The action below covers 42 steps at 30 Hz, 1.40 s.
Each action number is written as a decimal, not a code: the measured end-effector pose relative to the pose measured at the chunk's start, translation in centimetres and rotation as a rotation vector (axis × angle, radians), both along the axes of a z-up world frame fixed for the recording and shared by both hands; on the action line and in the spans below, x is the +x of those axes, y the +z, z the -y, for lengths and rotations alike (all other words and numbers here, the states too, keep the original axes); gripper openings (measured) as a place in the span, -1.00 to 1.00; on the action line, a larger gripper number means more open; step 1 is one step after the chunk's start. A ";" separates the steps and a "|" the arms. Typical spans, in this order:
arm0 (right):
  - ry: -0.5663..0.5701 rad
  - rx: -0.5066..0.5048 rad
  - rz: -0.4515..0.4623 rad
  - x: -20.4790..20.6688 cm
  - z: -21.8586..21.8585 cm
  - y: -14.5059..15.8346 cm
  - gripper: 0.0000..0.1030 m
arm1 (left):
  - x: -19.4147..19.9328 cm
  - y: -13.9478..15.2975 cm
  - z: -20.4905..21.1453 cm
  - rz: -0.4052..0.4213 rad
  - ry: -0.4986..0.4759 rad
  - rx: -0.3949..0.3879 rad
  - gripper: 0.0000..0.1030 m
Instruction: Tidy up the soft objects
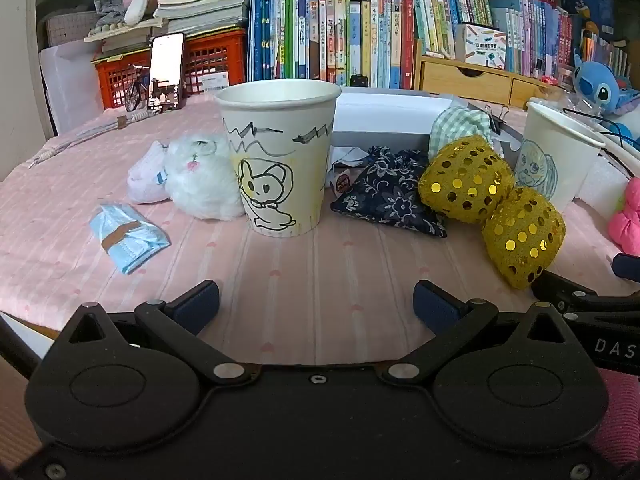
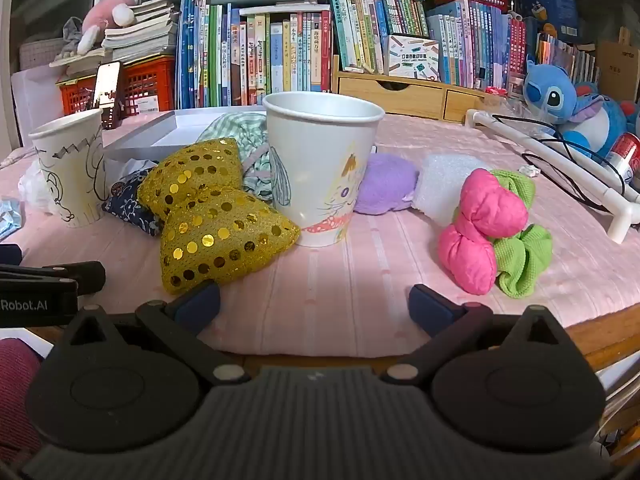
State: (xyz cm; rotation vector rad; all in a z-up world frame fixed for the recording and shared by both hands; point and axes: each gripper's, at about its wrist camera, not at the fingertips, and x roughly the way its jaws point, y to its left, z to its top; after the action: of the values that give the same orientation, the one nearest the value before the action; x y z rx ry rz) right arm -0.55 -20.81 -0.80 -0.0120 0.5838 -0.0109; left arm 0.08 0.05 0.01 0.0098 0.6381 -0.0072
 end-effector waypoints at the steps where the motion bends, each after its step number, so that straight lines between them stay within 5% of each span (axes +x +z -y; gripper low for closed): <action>1: 0.000 -0.002 0.000 0.0 0.0 0.0 1.00 | 0.0 0.0 0.0 -0.003 -0.002 -0.002 1.00; 42: 0.001 0.000 -0.007 0.2 -0.1 0.0 1.00 | 0.2 0.2 -0.2 -0.020 -0.009 0.005 1.00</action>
State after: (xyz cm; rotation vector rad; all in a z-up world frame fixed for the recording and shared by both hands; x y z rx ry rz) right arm -0.37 -20.75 -0.77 -0.0125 0.5910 -0.0101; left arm 0.27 0.29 0.17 0.0178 0.6579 -0.0145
